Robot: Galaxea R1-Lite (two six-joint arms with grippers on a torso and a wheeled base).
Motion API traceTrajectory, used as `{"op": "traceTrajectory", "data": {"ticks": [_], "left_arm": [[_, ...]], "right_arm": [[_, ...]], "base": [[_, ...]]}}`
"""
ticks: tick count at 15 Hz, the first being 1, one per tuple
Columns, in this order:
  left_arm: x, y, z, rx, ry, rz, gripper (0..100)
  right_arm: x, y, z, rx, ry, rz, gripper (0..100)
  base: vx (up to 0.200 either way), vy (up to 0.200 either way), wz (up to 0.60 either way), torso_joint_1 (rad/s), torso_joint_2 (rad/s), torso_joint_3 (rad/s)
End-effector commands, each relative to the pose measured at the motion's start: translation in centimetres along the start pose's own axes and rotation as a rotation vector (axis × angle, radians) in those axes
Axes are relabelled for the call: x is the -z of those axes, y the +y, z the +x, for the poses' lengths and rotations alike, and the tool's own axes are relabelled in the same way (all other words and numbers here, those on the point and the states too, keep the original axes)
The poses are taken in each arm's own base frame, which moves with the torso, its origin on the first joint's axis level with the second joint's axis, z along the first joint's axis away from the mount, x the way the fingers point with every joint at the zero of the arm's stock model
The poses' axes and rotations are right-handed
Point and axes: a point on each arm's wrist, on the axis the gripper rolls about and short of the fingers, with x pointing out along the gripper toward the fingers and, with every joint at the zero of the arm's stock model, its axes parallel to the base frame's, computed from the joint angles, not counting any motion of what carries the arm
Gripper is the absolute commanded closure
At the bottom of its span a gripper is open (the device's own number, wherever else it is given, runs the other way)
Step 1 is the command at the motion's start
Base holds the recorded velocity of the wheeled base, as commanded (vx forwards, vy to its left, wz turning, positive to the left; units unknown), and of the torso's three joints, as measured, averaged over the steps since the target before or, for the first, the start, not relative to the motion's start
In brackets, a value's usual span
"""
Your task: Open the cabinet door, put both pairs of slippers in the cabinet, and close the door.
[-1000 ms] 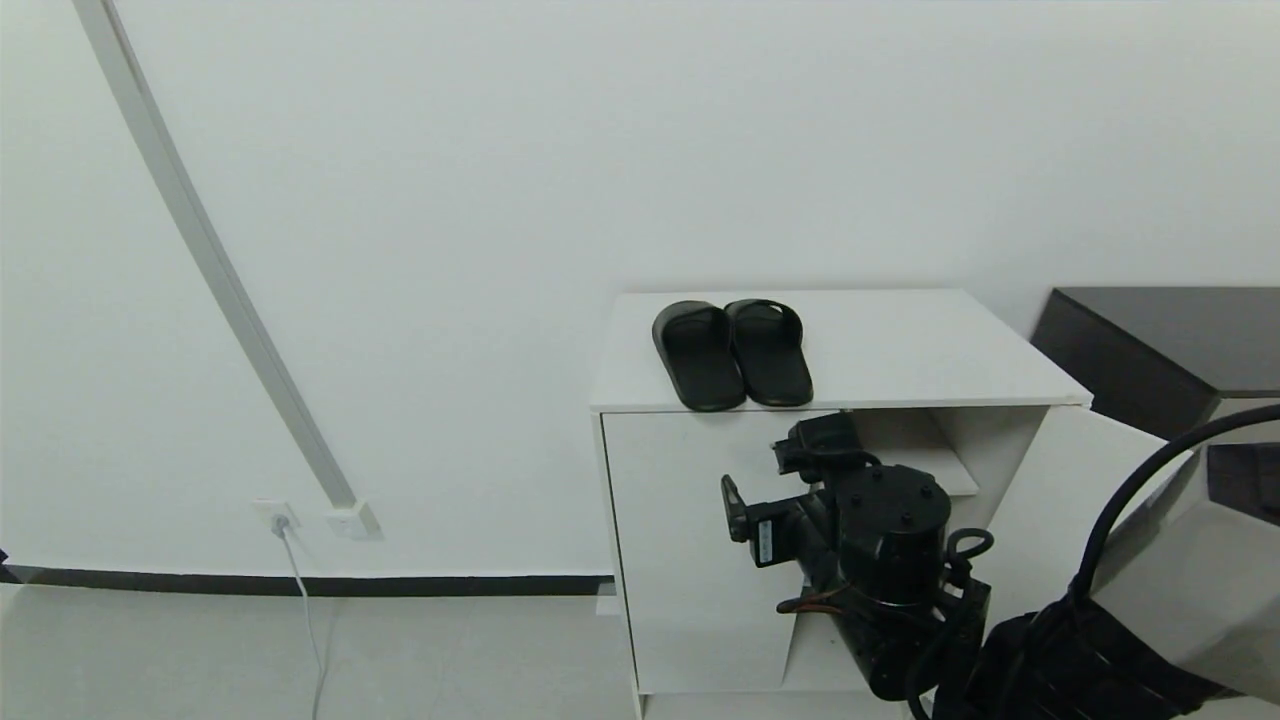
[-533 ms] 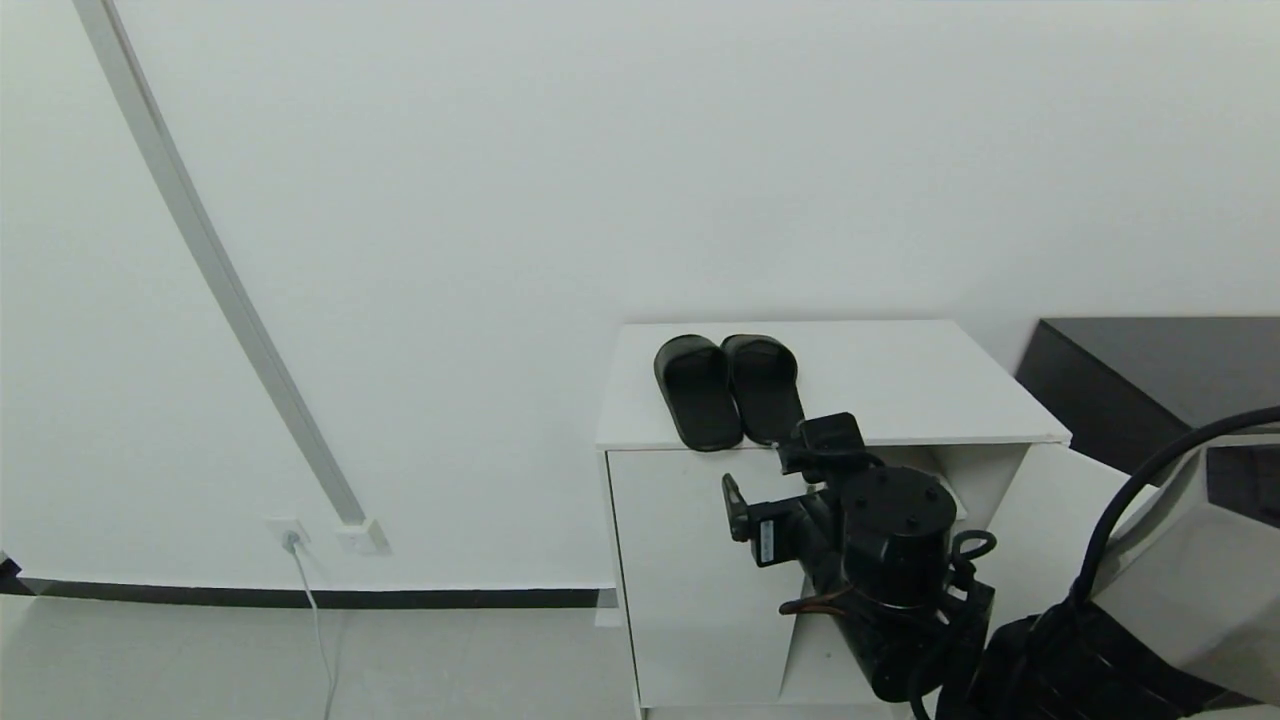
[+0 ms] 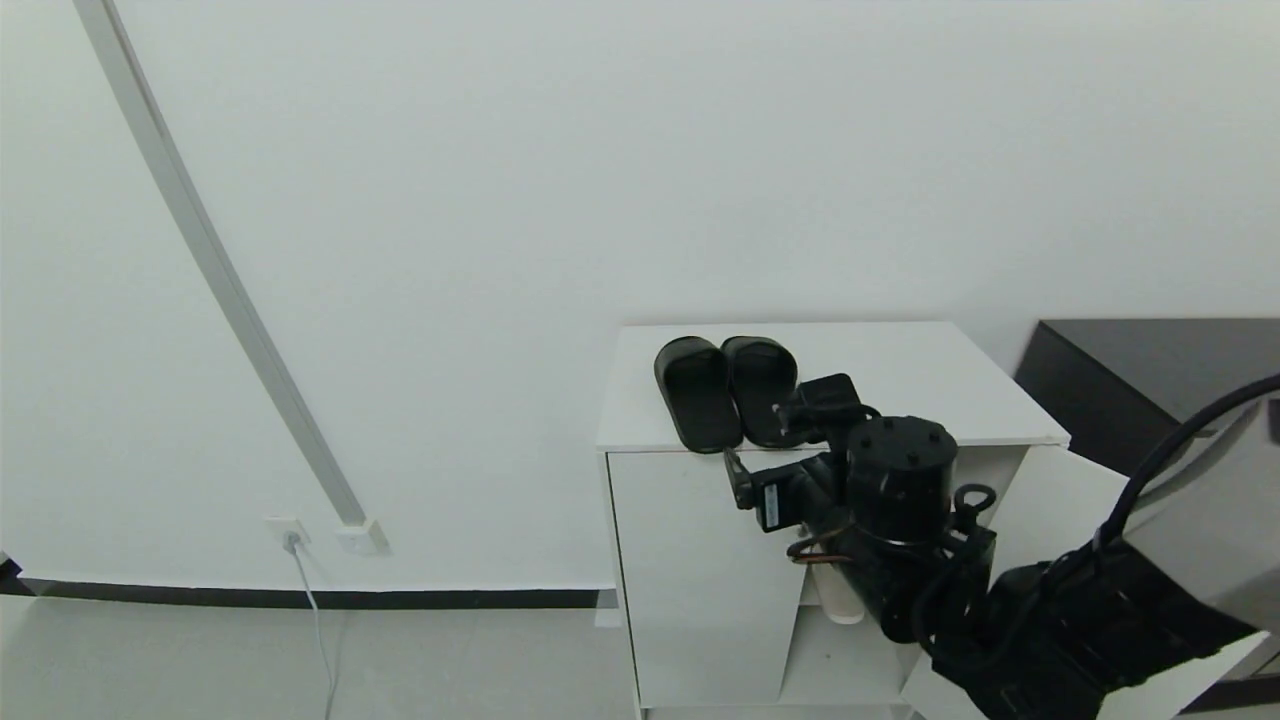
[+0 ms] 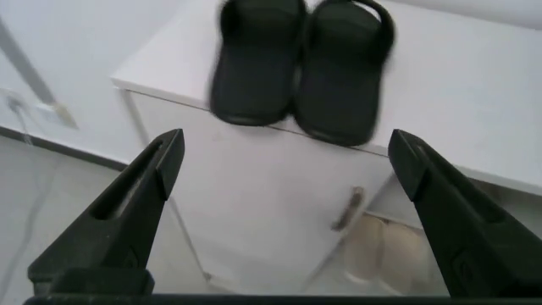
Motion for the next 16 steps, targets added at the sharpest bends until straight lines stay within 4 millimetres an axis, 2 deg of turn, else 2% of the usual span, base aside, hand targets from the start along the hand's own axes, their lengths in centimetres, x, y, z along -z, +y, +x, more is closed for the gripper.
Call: {"op": "traceTrajectory", "data": {"ticks": [1,3,7,16], "left_arm": [[0.0,0.0,0.0,-0.002,0.001,-0.002,100],[0.0,0.0,0.0,-0.002,0.001,-0.005,100],[0.0,0.0,0.0,0.0,0.001,-0.005,100],[0.0,0.0,0.0,0.003,0.001,-0.005,100]], "right_arm": [[-4.0,-0.2,0.7,0.009,-0.026,0.067,0],[-4.5,0.3,1.2,0.013,0.033,0.094,0],[-4.0,0.7,1.2,0.012,0.089,0.11,0],[-1.2,2.0,3.1,0.009,0.142,0.091,0]], "base": [[0.0,0.0,0.0,0.0,0.0,0.0],[0.0,0.0,0.0,0.0,0.0,0.0],[0.0,0.0,0.0,0.0,0.0,0.0],[0.2,0.0,0.0,0.006,0.0,0.003]]}}
